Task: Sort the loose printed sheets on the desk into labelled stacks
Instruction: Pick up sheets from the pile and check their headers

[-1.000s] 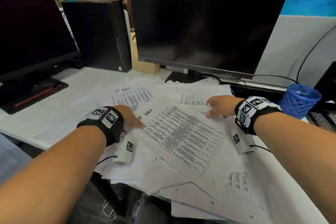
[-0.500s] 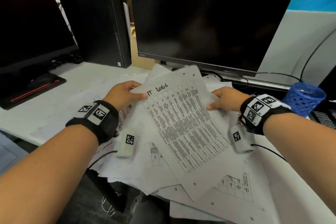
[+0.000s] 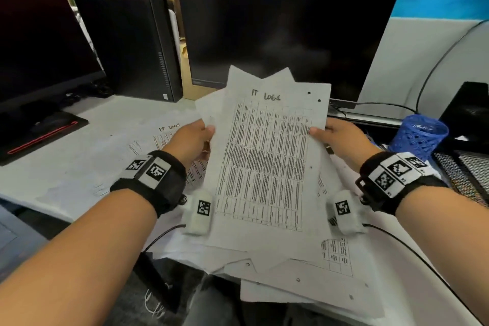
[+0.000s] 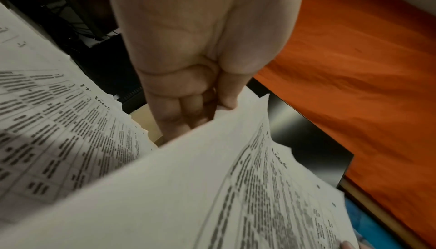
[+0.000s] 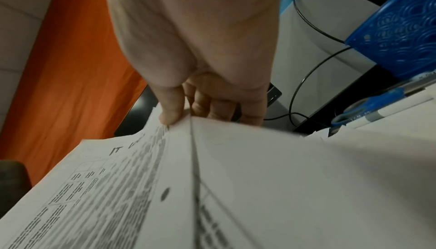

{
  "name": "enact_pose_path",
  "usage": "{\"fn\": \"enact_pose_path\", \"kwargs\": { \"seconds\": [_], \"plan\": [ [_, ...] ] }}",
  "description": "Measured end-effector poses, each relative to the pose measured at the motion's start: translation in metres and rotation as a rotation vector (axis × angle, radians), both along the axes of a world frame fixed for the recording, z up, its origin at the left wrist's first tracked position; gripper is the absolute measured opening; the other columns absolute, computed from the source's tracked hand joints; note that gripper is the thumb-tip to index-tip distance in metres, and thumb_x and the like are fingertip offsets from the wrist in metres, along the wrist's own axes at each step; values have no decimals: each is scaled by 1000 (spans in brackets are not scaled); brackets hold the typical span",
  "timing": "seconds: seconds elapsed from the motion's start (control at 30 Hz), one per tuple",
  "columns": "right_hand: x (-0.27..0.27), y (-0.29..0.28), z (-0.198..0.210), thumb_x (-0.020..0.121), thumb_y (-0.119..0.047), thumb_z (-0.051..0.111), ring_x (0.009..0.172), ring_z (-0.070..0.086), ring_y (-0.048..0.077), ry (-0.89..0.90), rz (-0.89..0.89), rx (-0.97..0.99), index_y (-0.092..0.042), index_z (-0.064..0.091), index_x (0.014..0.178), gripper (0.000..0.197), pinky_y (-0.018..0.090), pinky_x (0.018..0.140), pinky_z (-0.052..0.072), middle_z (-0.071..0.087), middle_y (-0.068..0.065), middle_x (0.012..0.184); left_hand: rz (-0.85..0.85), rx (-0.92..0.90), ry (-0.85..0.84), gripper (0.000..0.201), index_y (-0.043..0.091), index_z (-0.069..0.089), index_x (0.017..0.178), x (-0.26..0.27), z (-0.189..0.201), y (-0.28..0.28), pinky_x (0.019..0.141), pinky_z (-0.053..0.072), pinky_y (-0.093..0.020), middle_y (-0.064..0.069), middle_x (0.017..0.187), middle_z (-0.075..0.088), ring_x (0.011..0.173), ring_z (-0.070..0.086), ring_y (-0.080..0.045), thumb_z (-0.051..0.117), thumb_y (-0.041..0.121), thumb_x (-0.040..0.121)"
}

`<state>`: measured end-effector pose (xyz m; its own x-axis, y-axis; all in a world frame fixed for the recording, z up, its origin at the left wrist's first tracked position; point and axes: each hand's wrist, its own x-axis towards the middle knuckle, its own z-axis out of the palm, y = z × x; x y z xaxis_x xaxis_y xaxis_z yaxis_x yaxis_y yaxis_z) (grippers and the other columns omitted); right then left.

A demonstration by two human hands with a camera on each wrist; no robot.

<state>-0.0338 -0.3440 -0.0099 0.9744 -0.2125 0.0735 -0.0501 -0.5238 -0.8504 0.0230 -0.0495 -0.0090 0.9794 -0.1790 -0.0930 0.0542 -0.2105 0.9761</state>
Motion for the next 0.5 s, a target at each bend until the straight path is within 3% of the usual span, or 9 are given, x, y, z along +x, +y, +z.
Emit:
{"fn": "enact_pose_path", "kwargs": {
  "seconds": [0.1,0.17,0.23,0.37,0.5],
  "plan": [
    [-2,1,3,95,-24,54,94,69,24,-60,-108,125,-22,68,95,14,43,86,56,72,4,101,38,58,3,22,10,62,97,1,5,-6,61,53,-33,-10,91,65,79,62,-27,41,15,100],
    [-3,-1,6,97,-22,51,93,69,22,-64,-133,223,-26,67,93,16,41,84,56,72,2,103,92,114,13,25,4,61,111,5,8,-5,82,55,-47,-18,108,64,99,62,-36,43,15,99],
    [-4,-1,7,99,-20,47,96,68,22,-29,-113,294,-23,67,101,20,42,85,55,71,4,108,111,94,22,24,7,63,110,3,11,-2,92,50,-52,-19,114,64,106,61,-37,43,14,98],
    [-2,10,2,100,-26,43,99,67,24,75,-98,312,-15,62,117,28,47,90,53,70,6,111,68,-162,33,27,13,66,100,-8,12,-8,93,50,-46,-14,112,68,103,64,-32,39,7,98],
    [3,26,-7,96,-34,47,94,69,26,81,-122,373,-20,62,98,21,48,92,52,72,6,99,106,-326,53,23,10,69,102,-13,5,-18,83,54,-40,-11,98,72,91,68,-29,47,9,95]
  ]
}}
